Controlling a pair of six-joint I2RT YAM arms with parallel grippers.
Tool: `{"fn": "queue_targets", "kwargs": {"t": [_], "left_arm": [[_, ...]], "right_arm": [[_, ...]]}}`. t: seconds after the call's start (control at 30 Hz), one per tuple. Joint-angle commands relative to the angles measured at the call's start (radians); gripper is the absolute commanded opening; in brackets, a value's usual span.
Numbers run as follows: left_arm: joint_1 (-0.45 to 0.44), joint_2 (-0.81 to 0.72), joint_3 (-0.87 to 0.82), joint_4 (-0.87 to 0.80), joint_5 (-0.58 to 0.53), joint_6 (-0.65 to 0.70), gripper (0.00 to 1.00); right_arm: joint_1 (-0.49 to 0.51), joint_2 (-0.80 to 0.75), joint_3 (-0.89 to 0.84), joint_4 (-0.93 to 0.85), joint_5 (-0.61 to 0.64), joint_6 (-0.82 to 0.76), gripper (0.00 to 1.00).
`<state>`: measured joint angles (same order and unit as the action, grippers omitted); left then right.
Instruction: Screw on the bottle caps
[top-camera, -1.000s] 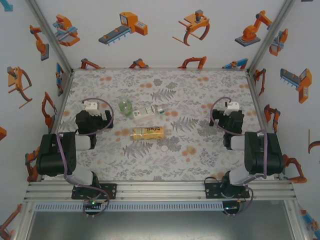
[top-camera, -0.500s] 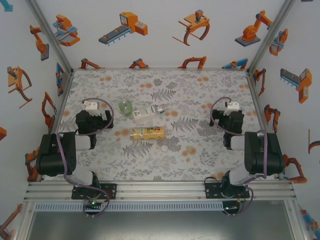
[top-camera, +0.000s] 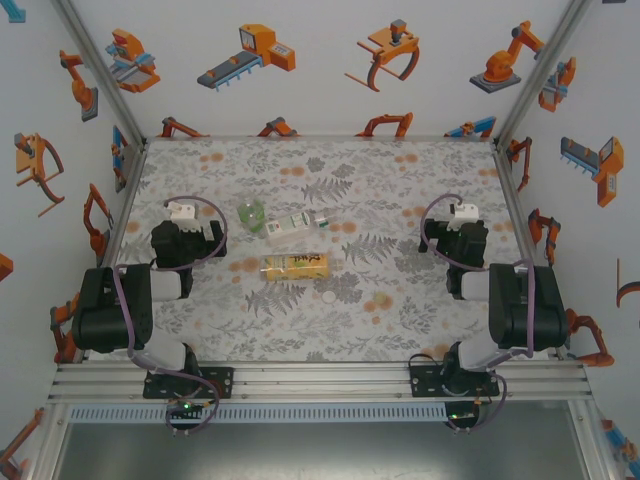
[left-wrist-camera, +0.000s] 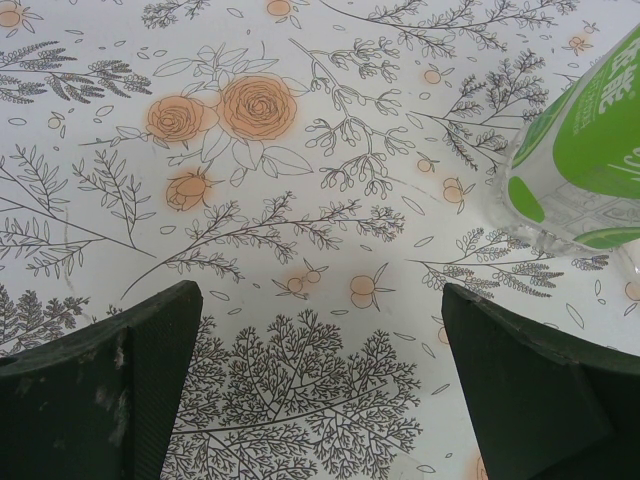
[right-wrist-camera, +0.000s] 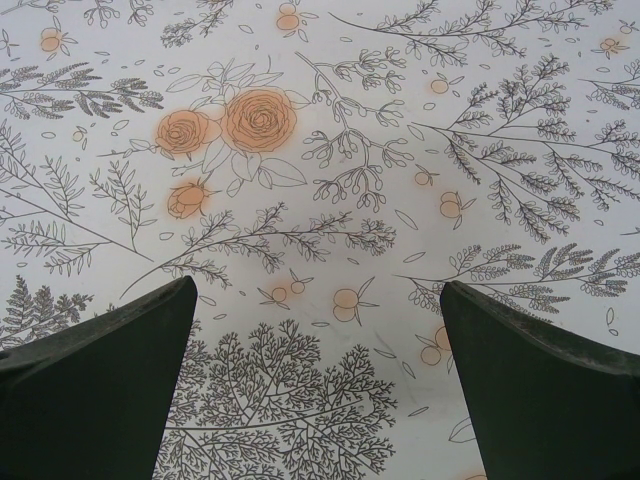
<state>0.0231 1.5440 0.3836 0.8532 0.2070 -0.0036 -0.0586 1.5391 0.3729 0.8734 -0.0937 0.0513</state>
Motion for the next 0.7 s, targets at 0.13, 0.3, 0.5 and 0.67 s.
{"fn": "queue_targets", "kwargs": {"t": [0.13, 0.3, 0.5, 0.67], "left_arm": [[0.004, -0.007, -0.008, 0.033, 0.022, 0.014, 0.97], [0.004, -0.007, -0.006, 0.033, 0.023, 0.012, 0.97], [-0.005, -0.005, 0.022, -0.017, -0.141, -0.033, 0.97], [-0.015, -0.005, 0.026, -0.025, -0.161, -0.031, 0.97]], "right_arm": [[-0.005, 0.001, -0.008, 0.035, -0.017, -0.014, 0.99], [-0.005, 0.002, -0.006, 0.035, -0.018, -0.012, 0.99], [-0.005, 0.002, -0.005, 0.033, -0.017, -0.013, 0.99], [-0.006, 0.001, -0.006, 0.033, -0.017, -0.013, 0.99]]}}
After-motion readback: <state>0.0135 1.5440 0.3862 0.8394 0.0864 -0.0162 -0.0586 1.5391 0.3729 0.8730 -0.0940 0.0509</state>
